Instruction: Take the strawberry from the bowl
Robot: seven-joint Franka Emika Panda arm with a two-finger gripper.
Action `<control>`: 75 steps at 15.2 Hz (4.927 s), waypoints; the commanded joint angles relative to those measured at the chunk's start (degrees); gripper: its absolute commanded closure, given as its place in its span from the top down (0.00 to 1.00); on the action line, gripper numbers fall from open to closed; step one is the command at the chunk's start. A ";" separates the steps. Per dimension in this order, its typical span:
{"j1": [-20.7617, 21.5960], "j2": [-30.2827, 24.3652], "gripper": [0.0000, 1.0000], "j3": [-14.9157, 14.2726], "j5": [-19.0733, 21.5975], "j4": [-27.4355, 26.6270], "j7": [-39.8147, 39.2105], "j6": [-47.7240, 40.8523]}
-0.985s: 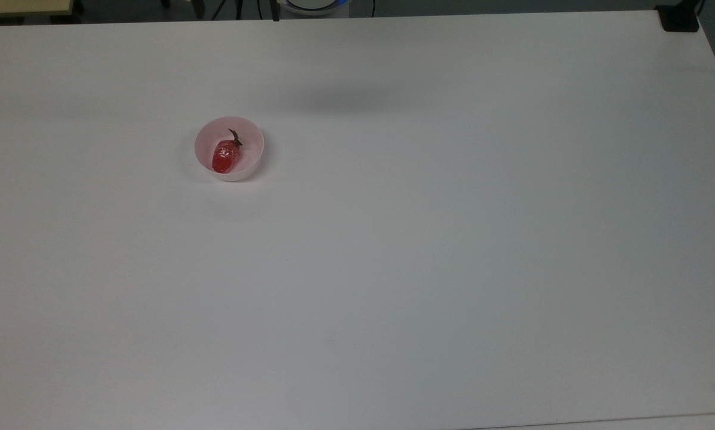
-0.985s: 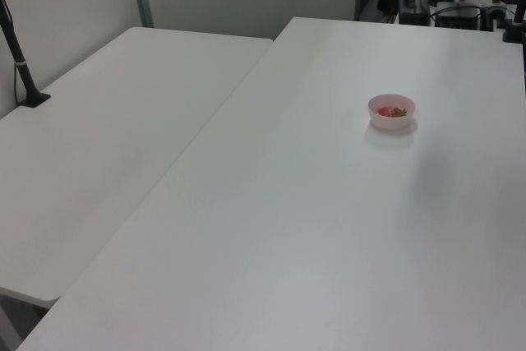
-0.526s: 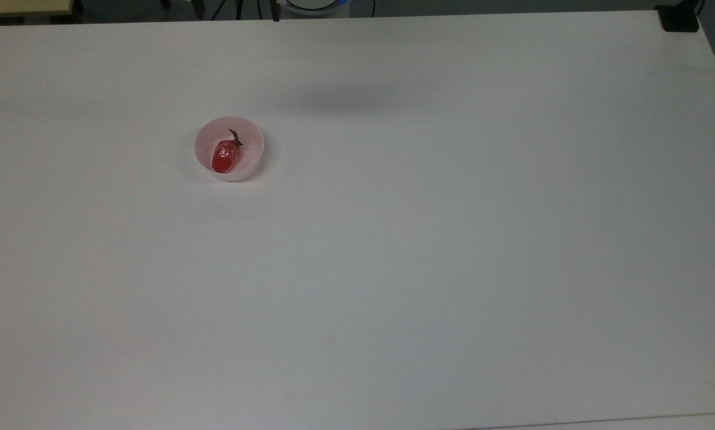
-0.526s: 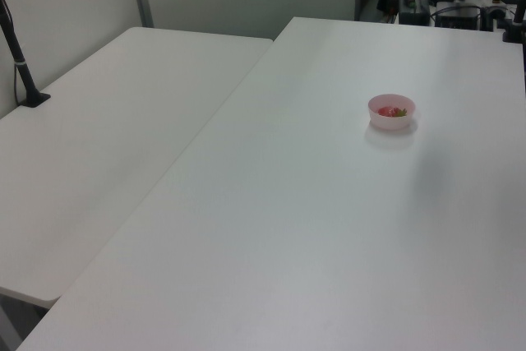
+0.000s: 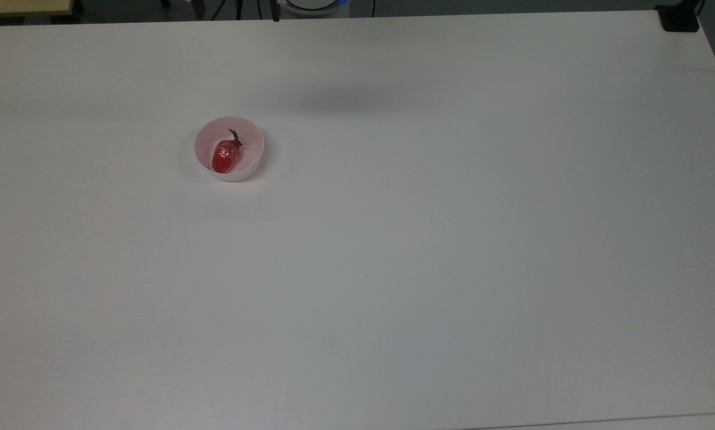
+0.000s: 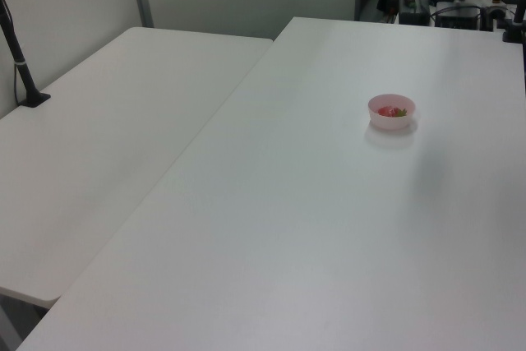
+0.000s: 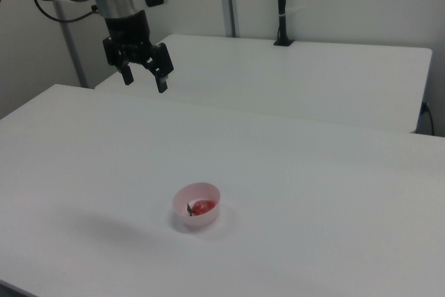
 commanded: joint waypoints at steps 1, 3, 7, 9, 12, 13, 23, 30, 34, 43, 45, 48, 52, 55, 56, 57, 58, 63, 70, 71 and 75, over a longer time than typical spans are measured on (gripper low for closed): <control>1.22 -0.40 1.00 -1.11 0.27 -1.04 -0.51 1.20; 1.04 -0.49 1.00 -1.11 0.27 -1.04 -1.21 0.93; 0.25 -0.40 1.00 -1.29 -0.34 -1.47 -4.97 0.84; -1.41 -0.40 1.00 -1.29 -0.52 -1.74 -9.80 0.76; -3.35 0.21 1.00 -1.29 -1.66 -3.32 -15.17 1.19; -4.05 0.82 1.00 -1.29 -2.10 -4.11 -16.84 1.46; -5.20 4.87 1.00 -1.20 -5.35 -17.56 -9.43 17.81; -5.29 11.46 1.00 -1.11 -4.04 -18.35 17.22 20.35; -4.94 15.06 1.00 -1.11 -3.68 -18.35 18.74 20.53; -4.58 18.41 0.90 -0.67 -3.60 -18.44 21.64 25.80; -4.58 19.28 0.88 -0.67 -3.60 -18.44 21.64 25.89; -4.58 19.90 0.84 -0.59 -3.60 -18.44 21.47 25.98; -4.58 20.08 0.69 -0.15 -3.68 -19.14 21.11 26.07; -4.67 19.99 0.46 -0.15 -3.68 -18.88 20.76 25.98; -4.76 19.82 0.42 -0.15 -3.68 -18.79 20.76 25.98; -4.93 19.64 0.40 -0.15 -3.68 -18.62 20.76 25.89; -5.02 19.38 0.40 -0.15 -3.68 -18.53 20.67 25.81; -5.02 16.31 0.40 0.03 -3.51 -18.44 19.09 24.14; -7.82 12.00 0.40 2.14 -3.77 -17.56 8.50 15.20; -9.58 10.86 0.40 2.14 -4.12 -17.65 3.32 13.08; -18.27 9.00 0.40 2.05 -6.66 -17.74 -15.68 10.77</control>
